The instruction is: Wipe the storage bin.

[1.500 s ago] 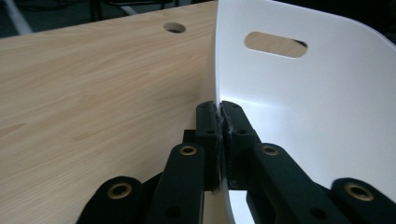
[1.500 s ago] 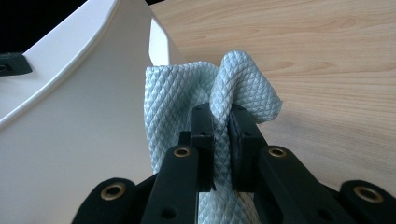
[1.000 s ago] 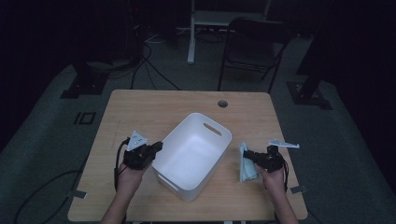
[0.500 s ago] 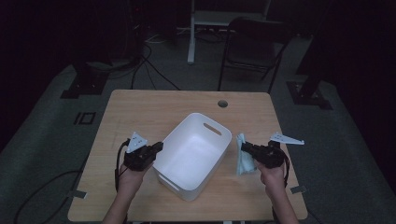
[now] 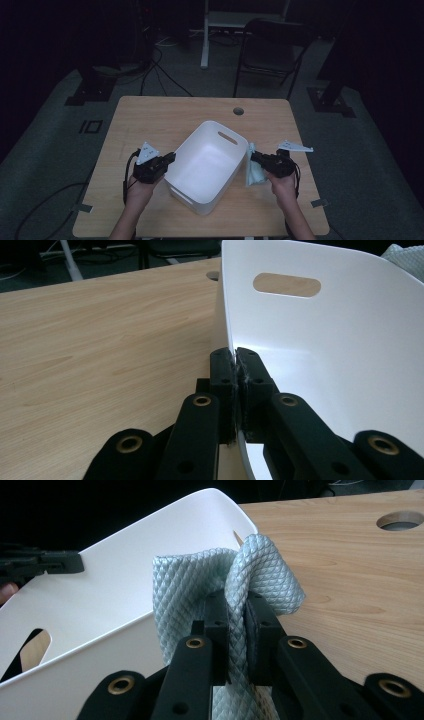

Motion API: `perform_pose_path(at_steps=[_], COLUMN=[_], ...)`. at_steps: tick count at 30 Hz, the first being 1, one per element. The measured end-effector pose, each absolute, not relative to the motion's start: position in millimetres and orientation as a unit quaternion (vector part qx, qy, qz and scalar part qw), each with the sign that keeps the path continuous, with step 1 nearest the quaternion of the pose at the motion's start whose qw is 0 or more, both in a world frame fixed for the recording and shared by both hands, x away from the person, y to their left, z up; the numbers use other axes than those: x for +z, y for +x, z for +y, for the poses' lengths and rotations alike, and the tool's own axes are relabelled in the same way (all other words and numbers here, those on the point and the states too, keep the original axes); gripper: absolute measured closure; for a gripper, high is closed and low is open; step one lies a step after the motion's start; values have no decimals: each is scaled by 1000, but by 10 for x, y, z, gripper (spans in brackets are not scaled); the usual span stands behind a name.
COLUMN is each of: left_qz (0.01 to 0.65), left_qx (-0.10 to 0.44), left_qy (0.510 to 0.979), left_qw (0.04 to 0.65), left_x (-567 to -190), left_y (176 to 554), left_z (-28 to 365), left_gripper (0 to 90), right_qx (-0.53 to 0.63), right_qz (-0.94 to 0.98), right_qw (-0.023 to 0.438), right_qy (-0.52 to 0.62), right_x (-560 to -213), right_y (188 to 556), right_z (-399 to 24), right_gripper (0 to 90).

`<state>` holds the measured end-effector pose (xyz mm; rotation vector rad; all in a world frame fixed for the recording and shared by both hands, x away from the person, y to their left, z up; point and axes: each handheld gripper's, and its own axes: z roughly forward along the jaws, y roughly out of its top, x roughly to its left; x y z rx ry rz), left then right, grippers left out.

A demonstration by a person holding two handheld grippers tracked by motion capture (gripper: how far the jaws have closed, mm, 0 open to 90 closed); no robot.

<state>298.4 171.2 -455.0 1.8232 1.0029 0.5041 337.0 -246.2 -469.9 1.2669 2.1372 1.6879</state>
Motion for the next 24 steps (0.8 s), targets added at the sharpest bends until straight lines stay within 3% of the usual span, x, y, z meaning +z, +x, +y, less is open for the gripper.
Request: perform_pose_path(at_steps=[12, 24], left_qz=[399, 395], left_qx=[206, 208], left_qy=[754, 757], left_qw=[480, 478], left_x=[-4561, -4567], left_y=[2981, 2979], left_z=[1695, 1690], left_gripper=[865, 861], right_qx=[535, 517], right_qz=[722, 728], right_qw=[72, 42], right_qy=[433, 448], right_x=[-4805, -5001], right_y=[3441, 3549], right_z=[-2411, -2409], right_gripper=[824, 824])
